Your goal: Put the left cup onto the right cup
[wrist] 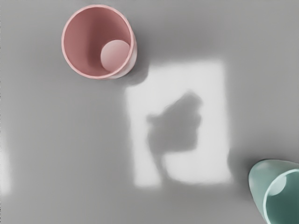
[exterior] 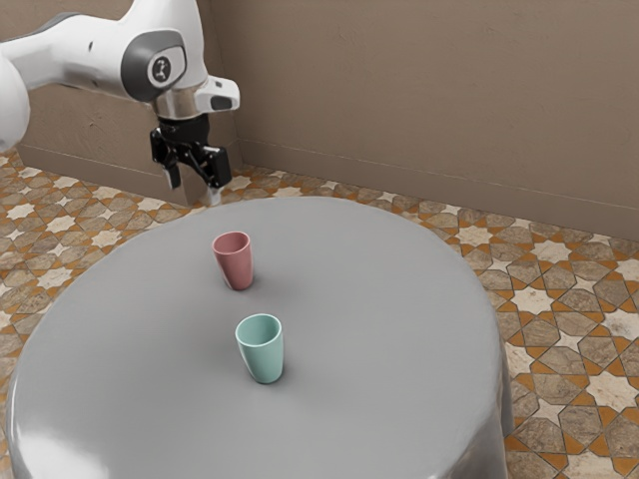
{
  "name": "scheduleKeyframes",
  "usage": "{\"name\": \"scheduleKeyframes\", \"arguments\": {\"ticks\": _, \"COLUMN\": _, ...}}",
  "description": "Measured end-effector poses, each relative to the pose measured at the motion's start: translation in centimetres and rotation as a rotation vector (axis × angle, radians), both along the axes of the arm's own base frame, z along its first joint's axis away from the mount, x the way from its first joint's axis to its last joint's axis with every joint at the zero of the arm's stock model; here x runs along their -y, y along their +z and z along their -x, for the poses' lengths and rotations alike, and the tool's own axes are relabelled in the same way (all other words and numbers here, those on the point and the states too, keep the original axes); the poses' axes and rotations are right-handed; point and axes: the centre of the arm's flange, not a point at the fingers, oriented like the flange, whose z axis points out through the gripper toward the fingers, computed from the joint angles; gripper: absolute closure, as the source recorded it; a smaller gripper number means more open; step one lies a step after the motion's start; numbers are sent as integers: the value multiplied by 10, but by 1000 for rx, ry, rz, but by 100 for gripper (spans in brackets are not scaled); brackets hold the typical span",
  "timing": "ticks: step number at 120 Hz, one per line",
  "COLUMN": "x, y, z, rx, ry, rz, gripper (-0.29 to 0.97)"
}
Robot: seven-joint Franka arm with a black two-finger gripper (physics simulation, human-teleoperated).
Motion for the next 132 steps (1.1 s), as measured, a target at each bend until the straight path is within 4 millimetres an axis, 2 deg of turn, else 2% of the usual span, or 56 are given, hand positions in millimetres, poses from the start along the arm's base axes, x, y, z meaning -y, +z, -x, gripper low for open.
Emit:
{"name": "scheduleKeyframes", "arguments": {"ticks": 29, "x": 1, "y": 9, "z": -7, "rx": 10, "ry": -6, "rz": -6, "gripper": 0}}
{"name": "scheduleKeyframes", "arguments": {"ticks": 63, "x": -11, "y": -41, "z": -60, "rx": -32, "ry": 5, "rz": -47, "gripper": 0}}
{"name": "scheduleKeyframes", "arguments": {"ticks": 86, "x": -5, "y": -48, "z": -87, "rx": -5, "ry": -12, "rz": -64, "gripper": 0}}
{"name": "scheduleKeyframes", "arguments": {"ticks": 113, "x": -4, "y": -64, "z": -99, "rx": -9, "ry": -20, "rz": -72, "gripper": 0}}
{"name": "scheduleKeyframes", "arguments": {"ticks": 132, "x": -4, "y": -91, "z": -103, "rx": -29, "ry": -25, "rz": -72, "gripper": 0}}
